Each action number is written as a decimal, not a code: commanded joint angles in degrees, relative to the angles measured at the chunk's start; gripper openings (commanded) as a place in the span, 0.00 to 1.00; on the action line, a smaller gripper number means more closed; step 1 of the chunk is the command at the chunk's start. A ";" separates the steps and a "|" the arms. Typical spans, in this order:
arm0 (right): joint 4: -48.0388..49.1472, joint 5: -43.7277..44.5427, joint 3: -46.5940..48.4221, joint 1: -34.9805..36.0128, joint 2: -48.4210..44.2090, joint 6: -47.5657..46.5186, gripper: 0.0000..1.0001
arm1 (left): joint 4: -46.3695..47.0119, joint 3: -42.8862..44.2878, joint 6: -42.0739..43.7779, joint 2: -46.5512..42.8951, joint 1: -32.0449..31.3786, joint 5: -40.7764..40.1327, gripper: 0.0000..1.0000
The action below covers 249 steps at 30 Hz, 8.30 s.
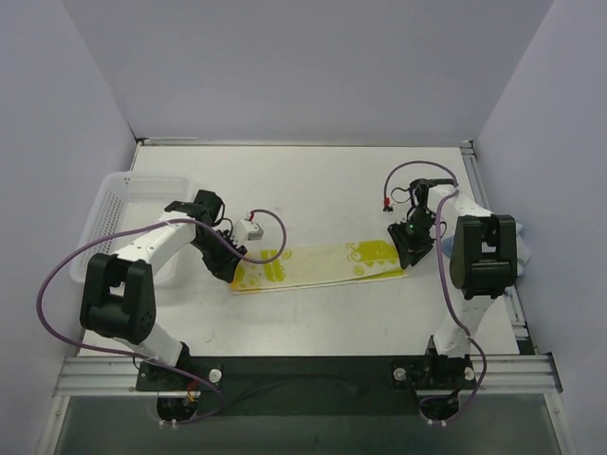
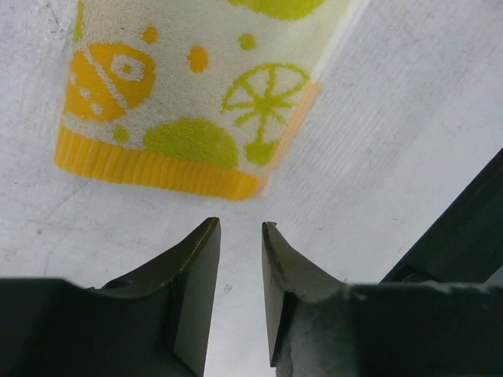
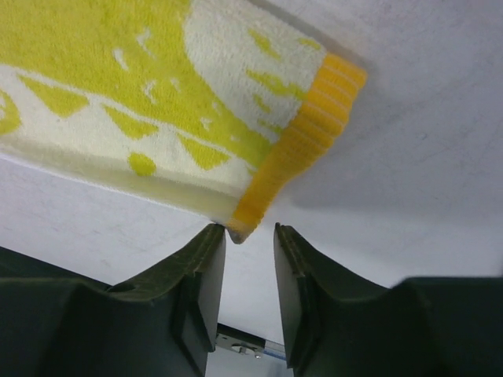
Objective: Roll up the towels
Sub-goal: Fold the towel
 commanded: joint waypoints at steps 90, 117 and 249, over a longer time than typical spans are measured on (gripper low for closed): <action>-2.80 -0.14 9.34 0.79 12.01 17.09 0.12 | 7.63 2.07 -26.68 -10.76 1.14 0.09 0.81; -14.14 -2.16 20.15 1.31 -1.70 12.87 0.00 | 7.72 1.63 -27.91 -5.84 1.23 4.83 0.78; -2.80 -25.01 3.11 9.84 10.60 16.56 0.13 | 12.91 32.21 -35.03 32.21 -11.60 22.68 0.37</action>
